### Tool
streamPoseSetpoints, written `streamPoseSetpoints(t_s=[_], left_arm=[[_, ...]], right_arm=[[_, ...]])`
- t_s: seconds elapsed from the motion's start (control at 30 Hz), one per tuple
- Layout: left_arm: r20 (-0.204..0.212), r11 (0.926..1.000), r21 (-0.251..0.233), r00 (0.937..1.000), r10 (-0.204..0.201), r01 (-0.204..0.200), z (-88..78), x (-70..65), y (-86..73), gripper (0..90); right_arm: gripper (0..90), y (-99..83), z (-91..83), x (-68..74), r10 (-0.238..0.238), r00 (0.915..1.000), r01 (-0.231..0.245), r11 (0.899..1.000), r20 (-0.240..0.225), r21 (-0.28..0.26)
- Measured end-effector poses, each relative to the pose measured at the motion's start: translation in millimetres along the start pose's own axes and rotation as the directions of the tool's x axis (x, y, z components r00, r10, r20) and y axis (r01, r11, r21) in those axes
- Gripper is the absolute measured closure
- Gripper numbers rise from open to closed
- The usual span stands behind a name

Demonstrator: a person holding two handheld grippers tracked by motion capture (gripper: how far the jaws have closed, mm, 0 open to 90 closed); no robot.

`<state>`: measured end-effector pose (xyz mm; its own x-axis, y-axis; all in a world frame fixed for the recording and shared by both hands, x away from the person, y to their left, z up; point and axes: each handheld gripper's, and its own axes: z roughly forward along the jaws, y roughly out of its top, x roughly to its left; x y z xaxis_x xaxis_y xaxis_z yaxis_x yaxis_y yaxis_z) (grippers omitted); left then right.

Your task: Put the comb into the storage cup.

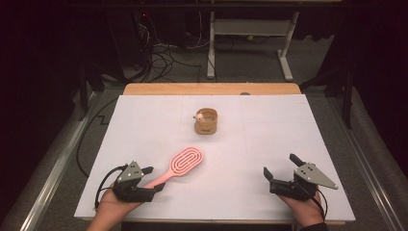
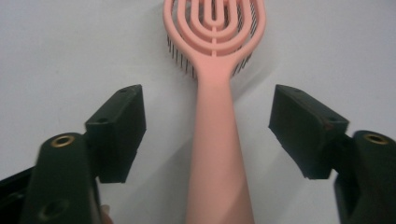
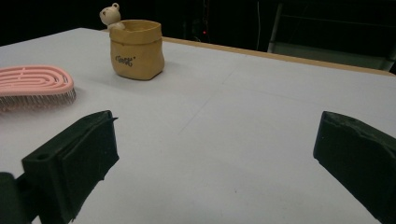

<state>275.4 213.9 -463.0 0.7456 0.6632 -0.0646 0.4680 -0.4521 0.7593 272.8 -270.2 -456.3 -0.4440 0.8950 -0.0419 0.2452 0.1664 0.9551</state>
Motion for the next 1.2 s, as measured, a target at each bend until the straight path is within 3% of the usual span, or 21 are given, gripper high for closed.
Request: streamPoseSetpoints(t_s=[0.1,0.17,0.27,0.53,0.6,0.9,1.07,1.2], left_arm=[[-0.019,0.9985,-0.048,0.9995,0.027,-0.028,0.6,-6.2,8.3,16.3],[-0.016,0.9983,-0.053,0.9996,0.022,-0.023,1.0,-6.2,10.5,13.1],[-0.010,0.9990,-0.042,0.9998,-0.015,0.014,5.8,-3.0,17.5,0.0],[0.001,0.9994,-0.031,0.9999,-0.016,0.016,14.3,2.7,30.4,0.0],[0.010,0.9978,-0.056,0.9993,-0.037,0.037,17.4,5.6,38.3,0.0],[-0.004,0.9946,-0.091,0.9988,-0.049,0.049,22.5,8.0,51.1,0.0],[-0.004,0.9971,-0.065,0.9992,-0.041,0.041,29.4,4.9,60.4,0.0],[-0.008,0.9997,0.006,0.9997,-0.023,0.023,42.9,0.0,68.3,0.0]], right_arm=[[0.3,0.3,0.1,1.0,0.000,1.0000,0.000,1.000,-0.001,0.001],[0.3,0.4,-0.1,1.0,0.001,1.0000,-0.001,1.000,-0.001,-0.001],[0.3,0.2,0.0,0.0,0.005,1.0000,-0.005,1.000,0.000,-0.001],[0.3,0.7,-1.1,-1.3,0.016,0.9999,-0.016,1.000,0.002,-0.006],[0.3,0.8,-1.3,-1.9,0.021,0.9998,-0.021,1.000,0.006,-0.007],[0.3,0.4,-1.6,-4.6,0.027,0.9996,-0.026,1.000,0.010,-0.010],[0.3,1.2,-2.9,-5.7,0.029,0.9995,-0.029,0.999,0.011,-0.013],[0.3,1.6,-4.1,-7.2,0.036,0.9993,-0.035,0.999,0.014,-0.017]])
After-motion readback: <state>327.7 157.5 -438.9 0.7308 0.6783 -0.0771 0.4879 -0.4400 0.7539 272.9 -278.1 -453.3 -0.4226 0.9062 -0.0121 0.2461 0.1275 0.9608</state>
